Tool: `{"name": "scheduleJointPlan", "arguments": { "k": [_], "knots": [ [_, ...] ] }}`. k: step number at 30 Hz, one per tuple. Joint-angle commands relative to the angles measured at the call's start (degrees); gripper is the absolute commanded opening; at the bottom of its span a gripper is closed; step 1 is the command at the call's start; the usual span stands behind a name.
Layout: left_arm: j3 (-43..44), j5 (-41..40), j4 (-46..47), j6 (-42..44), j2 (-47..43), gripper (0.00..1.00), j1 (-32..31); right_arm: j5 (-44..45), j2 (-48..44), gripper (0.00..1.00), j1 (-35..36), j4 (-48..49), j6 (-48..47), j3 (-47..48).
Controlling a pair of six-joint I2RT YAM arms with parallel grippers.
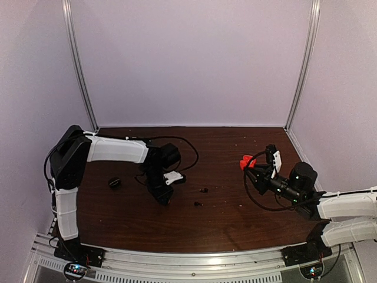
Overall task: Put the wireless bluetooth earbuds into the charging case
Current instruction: Move the left earbud to the center of the board, then pick up the left earbud from the center of the board.
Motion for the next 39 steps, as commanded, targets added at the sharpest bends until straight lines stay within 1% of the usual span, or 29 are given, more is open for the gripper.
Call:
{"name": "scheduleJointPlan", "arguments": {
  "k": [1, 9, 21, 32, 37, 39],
  "knots": [
    [3.7, -0.1, -2.6, -0.8, 2.0, 0.33, 0.4, -0.8, 0.2, 0.07, -0.3, 0.6, -0.8, 1.2],
    [8.7, 0.1, -5.1, -0.8, 4.1, 0.38, 0.2, -0.7, 0.5, 0.07, -0.4, 0.7, -0.8, 1.1],
    [9.0, -1.5, -5.6, -0.9, 6.6, 0.33, -0.4, -0.6, 0.3, 0.07, -0.3, 0.5, -0.8, 0.9],
    [7.9, -2.2, -4.5, -0.5, 6.4, 0.17, -0.9, -0.3, -0.4, 0.07, -0.4, -0.7, -1.0, 1.3],
    [7.3, -2.2, -1.8, -0.4, 3.1, 0.13, -0.9, -0.8, -0.5, 0.07, -0.4, -1.3, -1.2, 1.8],
    [7.0, -1.7, 0.9, -0.4, 0.6, 0.09, -0.7, -1.9, -0.6, 0.07, -0.3, -0.9, -1.4, 1.8]
  ]
}}
